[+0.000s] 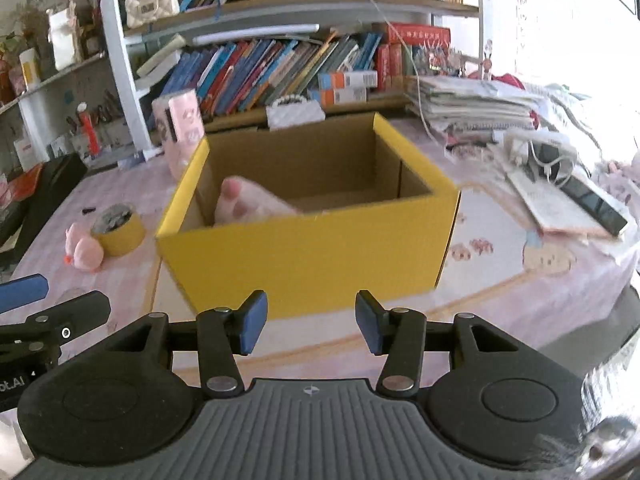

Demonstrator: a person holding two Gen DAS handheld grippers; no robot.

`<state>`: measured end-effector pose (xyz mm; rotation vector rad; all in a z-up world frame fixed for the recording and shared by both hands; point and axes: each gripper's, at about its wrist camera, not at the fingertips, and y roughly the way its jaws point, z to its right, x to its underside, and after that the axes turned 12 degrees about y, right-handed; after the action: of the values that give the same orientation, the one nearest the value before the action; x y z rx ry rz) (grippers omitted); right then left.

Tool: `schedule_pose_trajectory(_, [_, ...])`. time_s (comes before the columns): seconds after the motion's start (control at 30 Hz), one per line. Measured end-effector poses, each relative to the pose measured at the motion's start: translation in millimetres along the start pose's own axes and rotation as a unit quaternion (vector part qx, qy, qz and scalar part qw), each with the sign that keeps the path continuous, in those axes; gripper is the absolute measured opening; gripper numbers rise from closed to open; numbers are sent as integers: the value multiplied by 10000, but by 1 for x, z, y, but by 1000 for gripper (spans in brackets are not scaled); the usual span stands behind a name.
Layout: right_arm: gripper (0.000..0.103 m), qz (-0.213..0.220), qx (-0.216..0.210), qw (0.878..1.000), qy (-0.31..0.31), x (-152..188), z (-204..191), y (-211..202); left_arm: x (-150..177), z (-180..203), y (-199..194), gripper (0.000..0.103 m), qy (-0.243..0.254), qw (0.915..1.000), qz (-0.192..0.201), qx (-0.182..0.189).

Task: Organize objects
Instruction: 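Withdraw both tools from the box back over the table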

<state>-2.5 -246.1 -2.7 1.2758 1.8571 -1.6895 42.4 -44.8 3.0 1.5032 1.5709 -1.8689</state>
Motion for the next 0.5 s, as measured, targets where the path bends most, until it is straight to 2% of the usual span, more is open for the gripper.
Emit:
schedule_pose_trajectory(0.23, [59, -385, 16, 9991, -196, 34, -22, -6, 22, -5, -10, 85, 121, 9990, -419, 57])
schedule_pose_trajectory(0.5, [68, -665, -88, 9973, -287, 59, -39, -13, 43, -13, -26, 87, 125, 9976, -680, 10])
